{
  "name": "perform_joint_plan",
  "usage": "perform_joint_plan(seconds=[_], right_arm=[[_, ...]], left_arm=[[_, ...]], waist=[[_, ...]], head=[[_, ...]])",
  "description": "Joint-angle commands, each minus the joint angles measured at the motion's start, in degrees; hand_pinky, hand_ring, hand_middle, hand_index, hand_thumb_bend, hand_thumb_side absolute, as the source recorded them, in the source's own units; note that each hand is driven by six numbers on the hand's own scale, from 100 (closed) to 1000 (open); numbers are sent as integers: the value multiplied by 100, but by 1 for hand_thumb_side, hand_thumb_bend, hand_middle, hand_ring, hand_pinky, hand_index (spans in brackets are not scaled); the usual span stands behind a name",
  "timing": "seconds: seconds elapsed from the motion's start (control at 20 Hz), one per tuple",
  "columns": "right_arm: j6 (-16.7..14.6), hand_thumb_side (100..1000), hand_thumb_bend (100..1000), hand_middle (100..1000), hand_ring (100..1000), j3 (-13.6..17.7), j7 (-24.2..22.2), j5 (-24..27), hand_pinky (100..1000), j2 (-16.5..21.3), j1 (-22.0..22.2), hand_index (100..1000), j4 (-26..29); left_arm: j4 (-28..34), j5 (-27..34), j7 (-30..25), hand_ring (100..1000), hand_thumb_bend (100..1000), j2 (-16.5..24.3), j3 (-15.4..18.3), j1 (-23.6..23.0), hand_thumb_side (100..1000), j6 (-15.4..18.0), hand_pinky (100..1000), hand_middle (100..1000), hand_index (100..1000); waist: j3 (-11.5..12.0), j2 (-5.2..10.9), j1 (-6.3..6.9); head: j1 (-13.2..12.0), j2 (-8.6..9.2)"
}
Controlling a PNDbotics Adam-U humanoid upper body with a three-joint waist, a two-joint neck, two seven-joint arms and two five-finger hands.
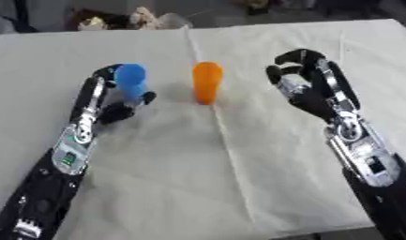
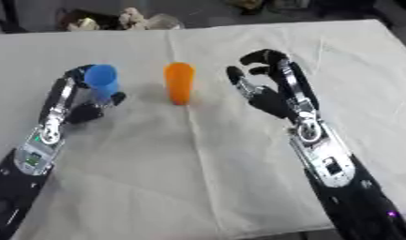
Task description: Pour the contents of one cup into another cup.
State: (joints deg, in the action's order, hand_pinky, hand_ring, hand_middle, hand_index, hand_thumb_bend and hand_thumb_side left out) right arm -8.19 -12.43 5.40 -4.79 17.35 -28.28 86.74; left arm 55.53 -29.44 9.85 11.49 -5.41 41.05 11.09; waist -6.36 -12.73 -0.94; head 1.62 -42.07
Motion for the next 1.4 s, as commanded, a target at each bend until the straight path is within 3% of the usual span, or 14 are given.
perform_joint_plan(seconds=[0.05, 0.35, 0.5, 0.65, 0.7, 0.75, 0.8, 0.9, 1.1, 1.35, 1.4], right_arm=[[-9, 511, 397, 615, 801, 3, -30, 41, 726, 31, -117, 660, 122], [-8, 507, 419, 615, 800, 1, -36, 51, 726, 34, -135, 660, 122], [-11, 508, 417, 615, 800, 0, -37, 53, 726, 26, -146, 660, 124], [-10, 512, 412, 615, 800, 2, -33, 56, 725, 26, -151, 660, 123], [-10, 513, 411, 615, 800, 2, -31, 57, 725, 26, -151, 659, 123], [-10, 513, 411, 614, 800, 2, -29, 58, 725, 25, -151, 659, 123], [-10, 513, 410, 614, 799, 2, -28, 59, 725, 25, -152, 659, 122], [-9, 514, 408, 614, 799, 4, -26, 57, 725, 24, -154, 660, 120], [-3, 512, 409, 613, 799, 3, -30, 51, 725, 25, -154, 660, 104], [8, 508, 411, 610, 798, -34, -60, 27, 725, 8, -155, 658, 0], [9, 464, 436, 608, 797, -42, -66, 17, 724, 3, -157, 658, -35]], left_arm=[[-3, -46, 83, 737, 758, -8, 14, 172, 525, -63, 728, 623, 830], [-113, -64, 282, 708, 715, -28, 36, 245, 540, -140, 705, 573, 800], [-154, -45, 398, 667, 659, -39, 39, 283, 517, -176, 682, 502, 757], [-180, -47, 457, 599, 524, -42, 28, 303, 463, -209, 657, 426, 725], [-187, -54, 468, 557, 382, -42, 24, 304, 414, -222, 637, 376, 708], [-195, -62, 482, 551, 364, -41, 22, 302, 408, -239, 635, 370, 706], [-203, -66, 495, 509, 225, -41, 22, 297, 363, -256, 615, 323, 691], [-213, -45, 525, 462, 100, -37, 25, 284, 297, -285, 595, 270, 661], [-109, 168, 676, 380, 100, -20, 55, 223, 278, -344, 552, 194, 597], [527, 628, 829, 361, 100, 111, 57, 58, 310, -395, 542, 175, 572], [688, 709, 830, 360, 100, 155, 44, 14, 312, -406, 541, 174, 570]], waist=[[-24, 74, -16], [-70, 36, -24], [-89, 24, -23], [-99, 18, -23], [-101, 17, -23], [-102, 17, -24], [-99, 18, -25], [-88, 25, -30], [-51, 53, -38], [64, 110, -25], [95, 123, -20]], head=[[-3, 87], [-16, 119], [-23, 136], [-27, 138], [-27, 136], [-25, 135], [-22, 134], [-17, 131], [-6, 123], [34, 97], [43, 90]])
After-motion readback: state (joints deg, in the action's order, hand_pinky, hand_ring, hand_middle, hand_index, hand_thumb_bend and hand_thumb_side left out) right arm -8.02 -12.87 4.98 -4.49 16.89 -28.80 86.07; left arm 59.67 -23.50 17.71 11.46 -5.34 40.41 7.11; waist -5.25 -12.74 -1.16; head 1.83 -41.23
